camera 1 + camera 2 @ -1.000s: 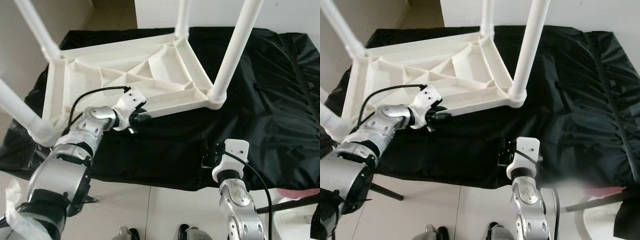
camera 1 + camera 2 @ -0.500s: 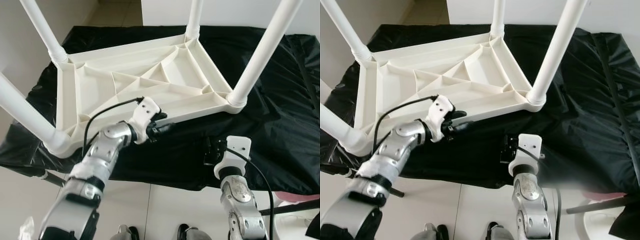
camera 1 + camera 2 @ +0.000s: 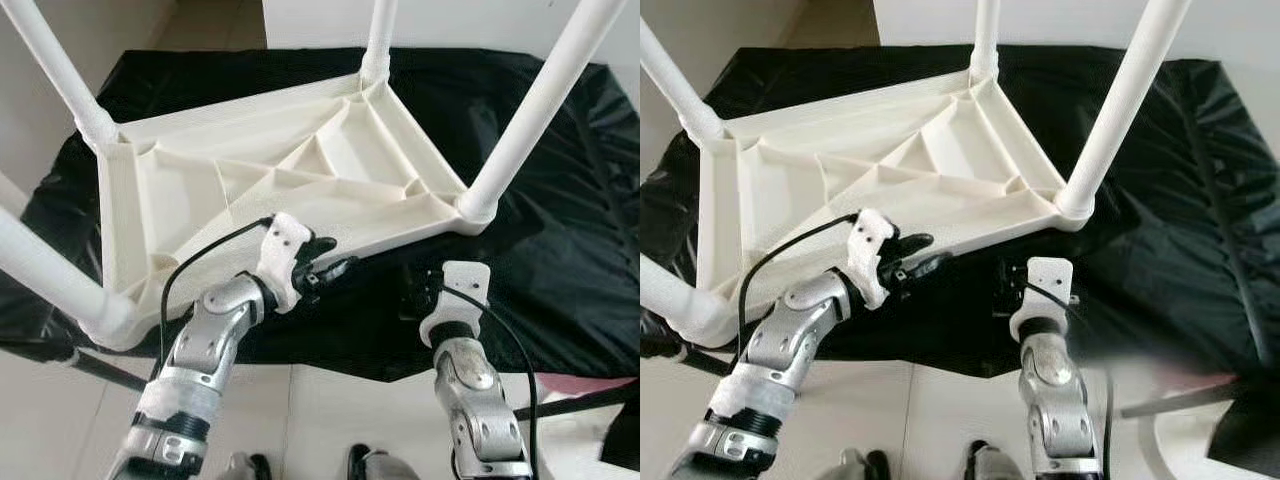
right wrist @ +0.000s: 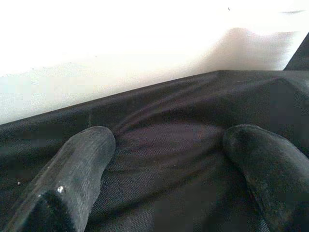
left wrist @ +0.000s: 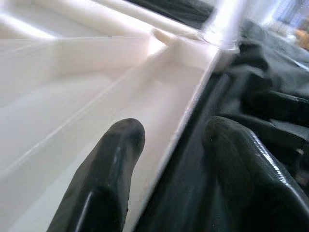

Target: Building children table

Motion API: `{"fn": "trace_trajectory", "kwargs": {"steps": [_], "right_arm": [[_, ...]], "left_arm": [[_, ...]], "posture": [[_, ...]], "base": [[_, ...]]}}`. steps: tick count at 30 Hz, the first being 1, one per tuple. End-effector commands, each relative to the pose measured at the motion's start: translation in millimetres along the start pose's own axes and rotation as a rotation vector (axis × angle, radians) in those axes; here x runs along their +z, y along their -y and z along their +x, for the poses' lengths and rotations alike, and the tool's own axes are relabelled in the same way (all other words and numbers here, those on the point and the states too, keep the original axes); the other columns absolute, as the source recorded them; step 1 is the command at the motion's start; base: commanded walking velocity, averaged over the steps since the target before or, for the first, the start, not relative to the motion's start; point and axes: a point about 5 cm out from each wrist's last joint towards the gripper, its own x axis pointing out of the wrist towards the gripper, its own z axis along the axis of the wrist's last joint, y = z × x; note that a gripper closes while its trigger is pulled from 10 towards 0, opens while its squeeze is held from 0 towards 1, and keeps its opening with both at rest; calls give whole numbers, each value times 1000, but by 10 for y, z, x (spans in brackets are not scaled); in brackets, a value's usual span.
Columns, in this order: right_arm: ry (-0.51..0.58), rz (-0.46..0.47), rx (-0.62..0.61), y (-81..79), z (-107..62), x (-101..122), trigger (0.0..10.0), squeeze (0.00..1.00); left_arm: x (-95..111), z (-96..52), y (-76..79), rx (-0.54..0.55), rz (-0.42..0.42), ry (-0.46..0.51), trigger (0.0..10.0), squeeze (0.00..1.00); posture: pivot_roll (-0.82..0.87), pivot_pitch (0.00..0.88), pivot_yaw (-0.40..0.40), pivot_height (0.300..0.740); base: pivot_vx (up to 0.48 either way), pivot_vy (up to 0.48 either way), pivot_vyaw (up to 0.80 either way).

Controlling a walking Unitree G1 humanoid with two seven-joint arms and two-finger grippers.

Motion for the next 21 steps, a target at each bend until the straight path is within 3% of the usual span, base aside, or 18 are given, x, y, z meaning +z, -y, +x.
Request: {"fn": "trace_trajectory", "kwargs": {"steps": [1,2,7,13,15,17,19,21], "right_arm": [[-18,12,-5,35,83,-46,10000,0],[-7,9,11,11,142,-19,10000,0],[5,2,36,-24,237,10,10000,0],[16,3,40,-23,326,34,10000,0],[24,8,42,-33,398,47,10000,0],[24,8,42,-33,398,47,10000,0],[28,14,51,-64,442,53,10000,0],[28,14,51,-64,442,53,10000,0]], "left_arm": [[28,-125,-22,106,24,42,10000,0],[90,-175,-20,162,81,75,10000,0],[213,-291,63,208,170,121,10000,0],[272,-476,142,236,199,129,10000,0],[280,-657,208,229,204,81,10000,0],[280,-657,208,229,204,81,10000,0],[260,-797,285,174,187,19,10000,0],[260,-797,285,174,187,19,10000,0]], "posture": [[29,166,-4,740],[34,165,-9,740],[53,161,-19,740],[78,158,-34,740],[100,155,-44,740],[100,155,-44,740],[104,155,-46,740],[104,155,-46,740]], "base": [[0,0,0],[0,0,0],[0,0,0],[0,0,0],[0,0,0],[0,0,0],[0,0,0],[0,0,0]]}}
